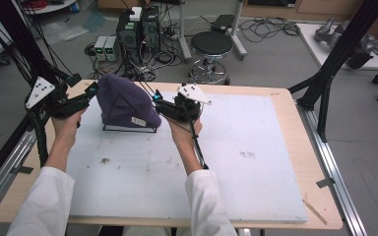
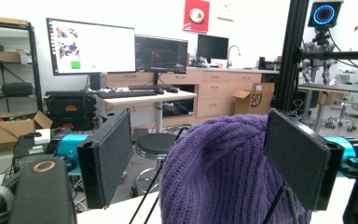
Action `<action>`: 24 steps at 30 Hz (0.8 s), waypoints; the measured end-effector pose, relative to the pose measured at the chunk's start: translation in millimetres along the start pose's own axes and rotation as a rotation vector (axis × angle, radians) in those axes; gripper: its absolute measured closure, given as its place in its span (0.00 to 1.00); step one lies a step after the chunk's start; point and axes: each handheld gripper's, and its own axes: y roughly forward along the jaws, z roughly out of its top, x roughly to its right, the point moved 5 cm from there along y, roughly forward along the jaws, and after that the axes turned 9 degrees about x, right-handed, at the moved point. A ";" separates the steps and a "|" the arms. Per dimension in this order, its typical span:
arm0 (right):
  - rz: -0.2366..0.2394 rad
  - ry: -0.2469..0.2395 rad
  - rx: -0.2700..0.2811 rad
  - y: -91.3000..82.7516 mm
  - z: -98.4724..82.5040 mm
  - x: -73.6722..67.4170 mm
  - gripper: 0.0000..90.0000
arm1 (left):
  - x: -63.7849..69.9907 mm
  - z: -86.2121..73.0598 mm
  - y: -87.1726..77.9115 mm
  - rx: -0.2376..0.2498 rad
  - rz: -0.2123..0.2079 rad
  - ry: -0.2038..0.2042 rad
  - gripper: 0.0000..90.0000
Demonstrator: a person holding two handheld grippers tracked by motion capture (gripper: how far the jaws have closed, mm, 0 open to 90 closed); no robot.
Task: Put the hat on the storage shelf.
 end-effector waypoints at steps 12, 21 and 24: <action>-0.097 -0.051 0.172 -35.6 30.2 24.2 0.13 | -1.6 7.4 -18.1 0.086 0.076 -0.003 0.26; -0.156 -0.102 0.247 -71.2 36.0 48.5 0.13 | -5.4 11.8 -43.3 0.192 0.152 -0.019 0.26; -0.172 -0.150 0.273 -87.3 39.1 56.2 0.13 | -3.3 10.3 -49.7 0.193 0.145 -0.007 0.26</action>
